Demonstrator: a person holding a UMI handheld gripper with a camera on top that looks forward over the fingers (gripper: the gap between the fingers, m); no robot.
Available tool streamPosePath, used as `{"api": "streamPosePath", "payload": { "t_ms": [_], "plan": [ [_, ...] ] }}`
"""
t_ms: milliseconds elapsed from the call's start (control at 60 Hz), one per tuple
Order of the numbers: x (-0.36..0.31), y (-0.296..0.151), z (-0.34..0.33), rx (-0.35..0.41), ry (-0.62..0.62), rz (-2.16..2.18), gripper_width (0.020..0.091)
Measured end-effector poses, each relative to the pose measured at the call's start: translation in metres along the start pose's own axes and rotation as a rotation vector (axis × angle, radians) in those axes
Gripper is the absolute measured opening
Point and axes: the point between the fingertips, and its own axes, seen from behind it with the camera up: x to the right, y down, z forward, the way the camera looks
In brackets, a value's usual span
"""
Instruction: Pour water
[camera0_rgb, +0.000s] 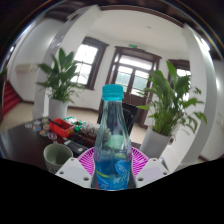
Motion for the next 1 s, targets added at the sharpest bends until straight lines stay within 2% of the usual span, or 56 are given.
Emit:
{"api": "streamPosePath", "payload": {
  "t_ms": [17, 233, 367, 450, 483, 600, 750, 800, 833, 850, 900, 1000],
  "plan": [
    [0.016, 0.003, 0.007, 0.014, -0.022, 0.027, 0.0439],
    [0.024, 0.027, 0.023, 0.059, -0.051, 0.258, 0.0439],
    [0.019, 0.035, 0.035, 0.091, -0.070, 0.287, 0.0438],
    [0.013, 0.055, 0.041, 0.064, -0.070, 0.287, 0.0456],
    [0.014, 0.051, 0.041, 0.106, -0.067, 0.275, 0.0441],
    [0.015, 0.051, 0.040, 0.113, -0.051, 0.253, 0.0439],
    [0.014, 0.052, 0.039, 0.101, -0.059, 0.248, 0.0546],
    [0.014, 0.056, 0.038, 0.077, -0.063, 0.259, 0.0585],
    [0.015, 0.060, 0.038, 0.047, -0.057, 0.272, 0.0666],
    [0.016, 0.062, 0.037, 0.036, -0.049, 0.279, 0.0761],
    [0.020, 0.064, 0.030, 0.023, -0.028, 0.285, 0.0882],
    [0.023, 0.069, 0.000, 0.003, 0.020, 0.270, 0.0847]
  ]
}}
